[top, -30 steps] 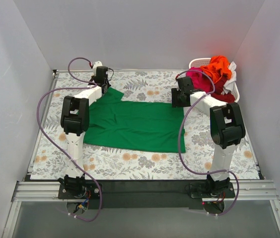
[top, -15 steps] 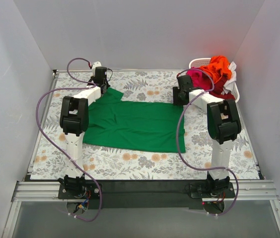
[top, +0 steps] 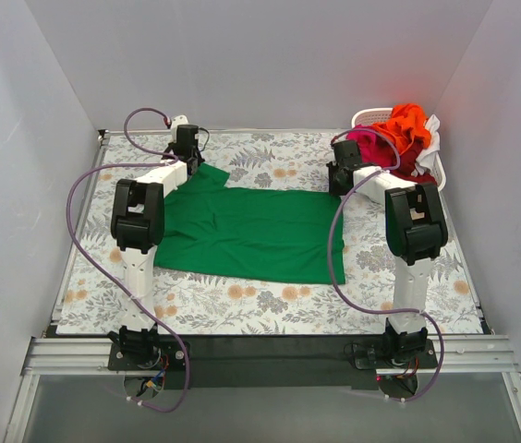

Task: Fold and stack the t-shirts
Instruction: Fold the tshirt

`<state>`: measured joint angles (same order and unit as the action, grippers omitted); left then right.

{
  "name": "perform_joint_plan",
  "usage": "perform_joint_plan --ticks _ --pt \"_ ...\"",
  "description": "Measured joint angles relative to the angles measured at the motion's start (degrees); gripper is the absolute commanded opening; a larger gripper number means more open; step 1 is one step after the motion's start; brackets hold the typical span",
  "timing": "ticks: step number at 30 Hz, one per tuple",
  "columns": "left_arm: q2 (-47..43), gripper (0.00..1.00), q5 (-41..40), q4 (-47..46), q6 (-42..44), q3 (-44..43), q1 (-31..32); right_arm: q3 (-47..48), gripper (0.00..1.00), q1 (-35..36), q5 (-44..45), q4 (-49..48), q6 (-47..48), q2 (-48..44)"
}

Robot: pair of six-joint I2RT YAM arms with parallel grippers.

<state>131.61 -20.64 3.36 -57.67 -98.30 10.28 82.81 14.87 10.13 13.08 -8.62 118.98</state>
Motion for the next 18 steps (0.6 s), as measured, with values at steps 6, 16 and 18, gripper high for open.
perform_joint_plan --ticks 6,16,18 --pt "-2.29 0.0 0.79 -0.83 -0.17 2.51 -0.55 -0.28 0.01 -0.02 -0.87 -0.22 0.11 -0.22" --pt "-13.4 0.0 3.63 -6.32 -1.9 12.85 -1.38 -10.36 0.01 0.24 -4.22 -0.46 1.11 -10.36" --pt "-16.52 0.0 3.8 -7.17 -2.4 15.85 -1.44 -12.48 0.01 0.57 -4.87 -0.46 1.16 -13.42"
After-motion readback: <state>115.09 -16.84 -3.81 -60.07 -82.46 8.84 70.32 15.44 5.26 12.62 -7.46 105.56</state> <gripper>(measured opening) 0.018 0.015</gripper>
